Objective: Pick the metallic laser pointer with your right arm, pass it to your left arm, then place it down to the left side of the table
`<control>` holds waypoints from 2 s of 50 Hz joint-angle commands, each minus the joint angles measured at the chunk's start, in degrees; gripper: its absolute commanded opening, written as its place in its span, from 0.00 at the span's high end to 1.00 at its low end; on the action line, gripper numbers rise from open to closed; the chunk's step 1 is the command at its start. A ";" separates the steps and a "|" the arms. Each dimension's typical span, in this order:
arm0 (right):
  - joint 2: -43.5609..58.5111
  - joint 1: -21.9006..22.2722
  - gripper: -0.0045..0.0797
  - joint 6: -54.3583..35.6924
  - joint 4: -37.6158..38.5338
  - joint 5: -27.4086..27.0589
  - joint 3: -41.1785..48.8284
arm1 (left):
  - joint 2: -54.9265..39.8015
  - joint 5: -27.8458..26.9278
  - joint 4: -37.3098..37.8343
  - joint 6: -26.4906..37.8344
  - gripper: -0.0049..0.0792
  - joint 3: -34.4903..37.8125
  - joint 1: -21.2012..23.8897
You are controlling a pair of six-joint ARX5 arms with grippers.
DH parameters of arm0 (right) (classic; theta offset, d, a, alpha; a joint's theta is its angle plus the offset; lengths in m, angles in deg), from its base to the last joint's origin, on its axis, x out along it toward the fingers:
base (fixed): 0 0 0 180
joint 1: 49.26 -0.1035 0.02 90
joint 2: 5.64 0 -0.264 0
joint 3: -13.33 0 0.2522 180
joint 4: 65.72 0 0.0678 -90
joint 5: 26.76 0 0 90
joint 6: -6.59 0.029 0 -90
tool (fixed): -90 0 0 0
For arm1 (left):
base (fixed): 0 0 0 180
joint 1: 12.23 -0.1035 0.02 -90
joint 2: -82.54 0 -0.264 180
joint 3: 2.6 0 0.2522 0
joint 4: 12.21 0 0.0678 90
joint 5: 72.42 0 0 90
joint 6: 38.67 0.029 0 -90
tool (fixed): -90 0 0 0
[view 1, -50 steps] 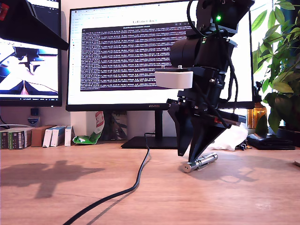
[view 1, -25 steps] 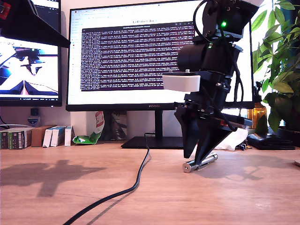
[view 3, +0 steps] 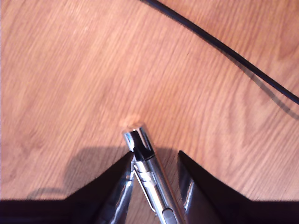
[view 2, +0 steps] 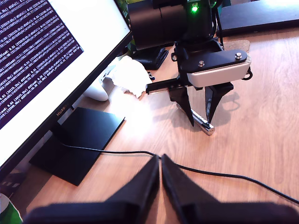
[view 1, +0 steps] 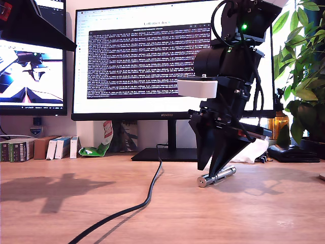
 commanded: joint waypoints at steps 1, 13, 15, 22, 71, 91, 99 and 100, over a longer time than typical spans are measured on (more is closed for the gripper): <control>2.05 0.31 0.63 -0.33 0.00 0.76 -0.50 | -0.28 -0.22 -0.37 0.26 0.97 -1.01 0.11; 2.86 0.31 0.63 -0.35 -0.26 1.14 -0.48 | -0.28 -0.20 -0.35 0.26 0.97 -1.01 0.11; 2.91 0.31 0.63 -0.35 -0.02 1.14 -0.48 | -0.28 -0.07 -0.37 0.26 0.97 -1.01 0.11; 2.93 0.31 0.63 -0.33 -0.24 1.18 -0.48 | -0.28 -0.02 -0.39 0.26 0.97 -1.01 0.11; 1.22 -2.54 0.96 19.98 4.76 15.78 -8.09 | -0.44 -7.08 -7.37 -4.92 0.70 -1.01 0.11; -2.45 -3.10 0.96 30.60 -4.13 32.83 -27.58 | -4.94 -21.94 -33.66 -16.55 0.68 -1.01 -1.01; -5.11 -3.10 0.96 30.62 -7.56 35.67 -32.89 | -9.49 -24.74 -45.79 -26.47 0.68 -1.01 -1.14; -5.42 -3.10 0.96 30.62 -7.93 35.71 -33.33 | -9.97 -24.83 -47.56 -27.65 0.68 -1.01 -1.14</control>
